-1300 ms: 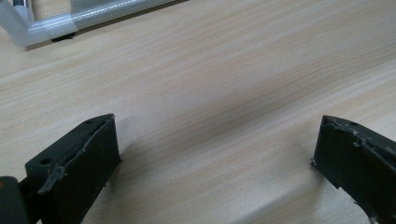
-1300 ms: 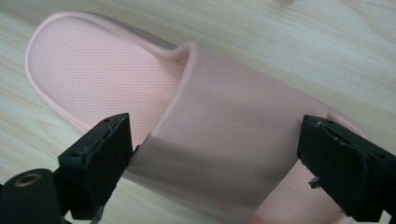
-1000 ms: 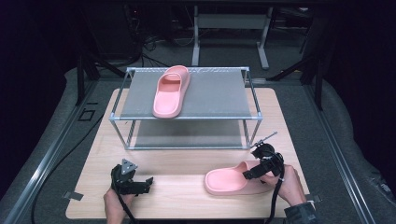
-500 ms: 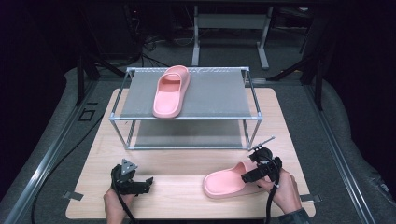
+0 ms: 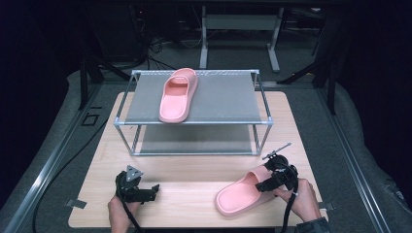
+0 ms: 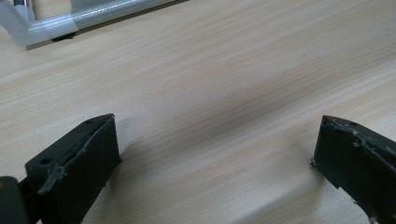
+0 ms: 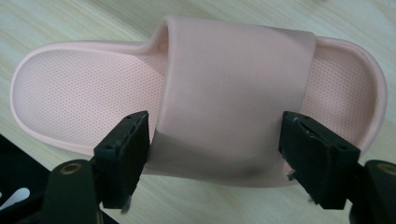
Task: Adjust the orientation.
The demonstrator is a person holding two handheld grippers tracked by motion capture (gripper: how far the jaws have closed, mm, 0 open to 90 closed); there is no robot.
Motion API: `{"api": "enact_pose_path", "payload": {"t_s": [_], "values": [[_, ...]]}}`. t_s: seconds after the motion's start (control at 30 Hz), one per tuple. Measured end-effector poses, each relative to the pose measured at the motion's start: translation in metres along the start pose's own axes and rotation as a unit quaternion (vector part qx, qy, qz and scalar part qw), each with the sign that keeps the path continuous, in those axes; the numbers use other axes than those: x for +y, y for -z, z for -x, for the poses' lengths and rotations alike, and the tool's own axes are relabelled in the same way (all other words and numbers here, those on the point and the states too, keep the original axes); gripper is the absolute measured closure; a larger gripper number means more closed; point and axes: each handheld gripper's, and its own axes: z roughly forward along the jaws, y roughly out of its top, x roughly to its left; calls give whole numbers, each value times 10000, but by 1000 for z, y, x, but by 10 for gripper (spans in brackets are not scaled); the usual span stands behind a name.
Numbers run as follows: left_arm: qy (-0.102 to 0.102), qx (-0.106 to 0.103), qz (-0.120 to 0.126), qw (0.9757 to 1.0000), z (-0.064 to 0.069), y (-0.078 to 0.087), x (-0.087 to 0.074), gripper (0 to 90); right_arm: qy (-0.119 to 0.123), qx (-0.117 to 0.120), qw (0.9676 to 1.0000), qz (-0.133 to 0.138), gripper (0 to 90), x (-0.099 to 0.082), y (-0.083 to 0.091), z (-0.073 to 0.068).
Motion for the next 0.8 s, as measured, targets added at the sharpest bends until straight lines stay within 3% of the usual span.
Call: {"api": "enact_pose_path", "payload": {"t_s": [0.13,0.23,0.3,0.37,0.5,0.63,0.67,0.7,0.8], "values": [[1,0,1,10000,0,0,0,0,545,187,9983,-55,275,7,-1,0],[0,0,0,10000,0,0,0,0,740,193,9970,-99,276,11,-2,-2],[0,0,-1,10000,0,0,0,0,592,116,9981,-83,265,11,-2,-3],[1,1,0,10000,0,0,0,0,408,-111,9990,-112,189,9,-4,-7],[0,0,-1,10000,0,0,0,0,174,-421,9986,-259,144,0,-11,-13],[0,2,-1,10000,0,0,0,0,-47,-363,9992,-182,165,-12,-9,-8],[1,1,-1,10000,0,0,0,0,-98,-213,9996,-153,215,-15,-9,-5],[3,3,0,10000,0,0,0,0,-86,-133,9998,-140,223,-16,-9,-4],[4,4,0,10000,0,0,0,0,44,-200,9998,-74,268,-16,-9,-2]]}}
